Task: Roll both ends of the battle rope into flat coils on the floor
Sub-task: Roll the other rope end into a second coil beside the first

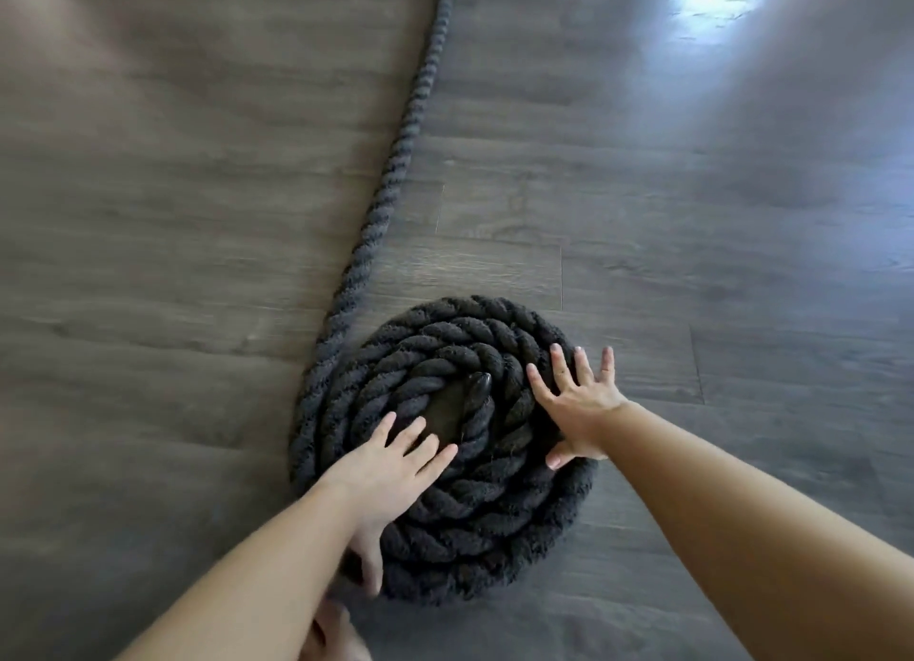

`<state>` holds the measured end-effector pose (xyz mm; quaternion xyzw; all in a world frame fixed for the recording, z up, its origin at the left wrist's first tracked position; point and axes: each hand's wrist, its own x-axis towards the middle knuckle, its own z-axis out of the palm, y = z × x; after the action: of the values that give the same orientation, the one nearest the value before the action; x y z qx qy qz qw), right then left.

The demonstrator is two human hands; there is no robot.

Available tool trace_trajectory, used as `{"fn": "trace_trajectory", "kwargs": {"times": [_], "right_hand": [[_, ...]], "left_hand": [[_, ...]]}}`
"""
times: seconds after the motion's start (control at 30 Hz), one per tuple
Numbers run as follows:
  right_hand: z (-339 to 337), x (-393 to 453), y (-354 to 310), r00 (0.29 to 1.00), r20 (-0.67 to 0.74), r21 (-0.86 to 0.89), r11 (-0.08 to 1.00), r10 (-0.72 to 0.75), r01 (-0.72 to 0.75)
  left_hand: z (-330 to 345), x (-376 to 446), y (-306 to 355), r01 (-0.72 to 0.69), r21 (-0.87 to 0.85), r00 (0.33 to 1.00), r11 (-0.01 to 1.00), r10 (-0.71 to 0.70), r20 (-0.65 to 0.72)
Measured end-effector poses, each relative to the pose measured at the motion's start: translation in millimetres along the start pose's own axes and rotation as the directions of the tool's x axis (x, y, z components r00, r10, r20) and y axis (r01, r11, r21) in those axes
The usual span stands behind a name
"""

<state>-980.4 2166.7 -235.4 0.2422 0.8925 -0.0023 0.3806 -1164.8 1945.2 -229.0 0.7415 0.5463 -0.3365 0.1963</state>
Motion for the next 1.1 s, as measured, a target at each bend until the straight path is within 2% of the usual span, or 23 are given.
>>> {"fn": "trace_trajectory", "kwargs": {"times": [0.2,0.37,0.43,0.47,0.53,0.6,0.67,0.73,0.83,0.93,1.03,1.1], "right_hand": [[-34,23,12,1.0,-0.004,-0.053,0.999,0.0,0.0],[-52,34,18,0.999,-0.048,-0.048,0.998,0.025,-0.027],[-51,31,18,0.99,-0.085,0.045,0.993,0.108,-0.104],[-50,27,17,0.979,-0.097,0.146,0.975,0.18,-0.165],[-44,14,7,0.934,-0.066,0.453,0.845,0.351,-0.285],[-35,1,-15,0.866,0.044,0.736,0.57,0.498,-0.365],[-30,-9,-46,0.818,0.227,0.832,0.331,0.529,-0.444],[-27,-8,-76,0.798,0.341,0.835,0.229,0.497,-0.5],[-34,1,-93,0.771,0.385,0.818,0.2,0.507,-0.54],[-45,6,-87,0.763,0.431,0.792,0.205,0.481,-0.576],[-46,3,-83,0.794,0.399,0.778,0.289,0.459,-0.558],[-38,2,-85,0.82,0.343,0.802,0.311,0.459,-0.51]], "left_hand": [[-8,9,1,0.087,-0.068,0.996,0.994,-0.087,-0.002],[-13,18,20,0.22,-0.169,0.974,0.961,-0.226,-0.013],[-22,21,19,0.242,-0.198,0.97,0.95,-0.243,0.018],[-27,23,18,0.255,-0.204,0.967,0.945,-0.255,0.028],[-36,27,18,0.291,-0.221,0.956,0.931,-0.29,0.041],[-43,33,18,0.335,-0.242,0.941,0.91,-0.335,0.041],[-51,41,17,0.383,-0.289,0.921,0.877,-0.387,0.045],[-59,48,14,0.416,-0.322,0.905,0.85,-0.422,0.056],[-66,56,11,0.424,-0.282,0.901,0.86,-0.433,0.034],[-65,56,0,0.37,-0.229,0.924,0.9,-0.382,-0.008],[-62,48,-33,0.197,-0.192,0.975,0.961,-0.214,-0.068],[-61,38,-59,0.056,-0.129,0.998,0.99,-0.061,-0.033]]}}
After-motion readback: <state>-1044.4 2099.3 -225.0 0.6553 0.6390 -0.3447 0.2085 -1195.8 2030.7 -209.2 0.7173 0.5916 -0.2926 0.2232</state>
